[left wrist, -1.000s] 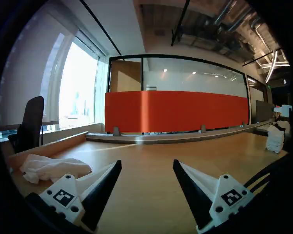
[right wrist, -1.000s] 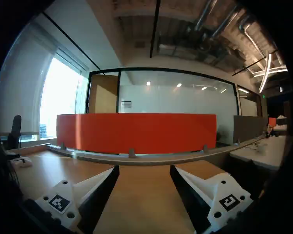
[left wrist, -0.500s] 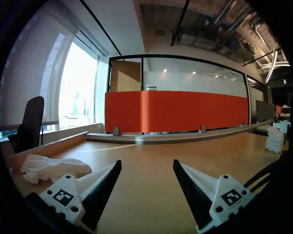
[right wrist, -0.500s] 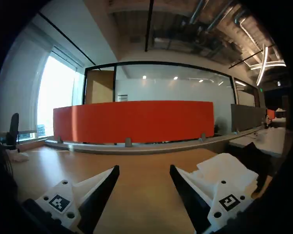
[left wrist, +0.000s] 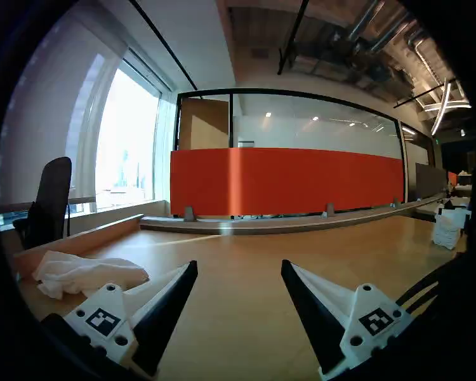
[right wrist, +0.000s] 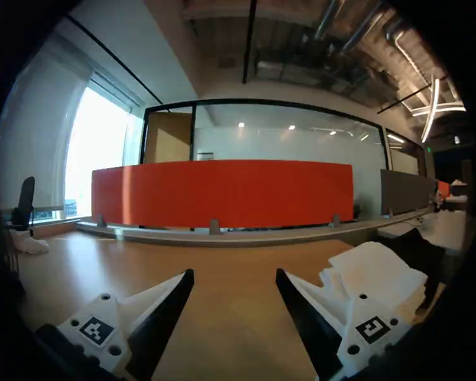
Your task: Fold towel
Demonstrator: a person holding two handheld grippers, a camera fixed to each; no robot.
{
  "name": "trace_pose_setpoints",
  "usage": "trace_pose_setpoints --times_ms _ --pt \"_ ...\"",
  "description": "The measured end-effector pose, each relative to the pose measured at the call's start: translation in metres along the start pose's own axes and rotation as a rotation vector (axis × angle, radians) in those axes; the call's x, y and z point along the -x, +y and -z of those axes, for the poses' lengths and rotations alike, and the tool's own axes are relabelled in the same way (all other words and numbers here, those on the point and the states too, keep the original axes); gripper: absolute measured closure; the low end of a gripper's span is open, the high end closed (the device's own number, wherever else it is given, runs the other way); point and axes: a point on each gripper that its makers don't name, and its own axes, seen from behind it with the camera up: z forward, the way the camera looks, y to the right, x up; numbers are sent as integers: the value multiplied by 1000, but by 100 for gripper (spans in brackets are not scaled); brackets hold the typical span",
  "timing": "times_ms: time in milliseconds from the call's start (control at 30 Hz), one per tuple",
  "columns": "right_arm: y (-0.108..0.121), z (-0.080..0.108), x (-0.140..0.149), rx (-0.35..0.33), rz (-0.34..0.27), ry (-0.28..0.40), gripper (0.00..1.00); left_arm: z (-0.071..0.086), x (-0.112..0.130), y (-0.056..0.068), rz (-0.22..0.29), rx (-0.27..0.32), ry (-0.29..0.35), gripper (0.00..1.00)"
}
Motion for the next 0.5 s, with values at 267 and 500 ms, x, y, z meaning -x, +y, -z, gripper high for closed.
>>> trace_pose_setpoints --times_ms 267,500 --pt "-2 2 6 -6 11 0 0 0 0 0 0 0 0 2" --pt "-5 2 7 -12 14 -12 0 0 0 0 0 0 0 2"
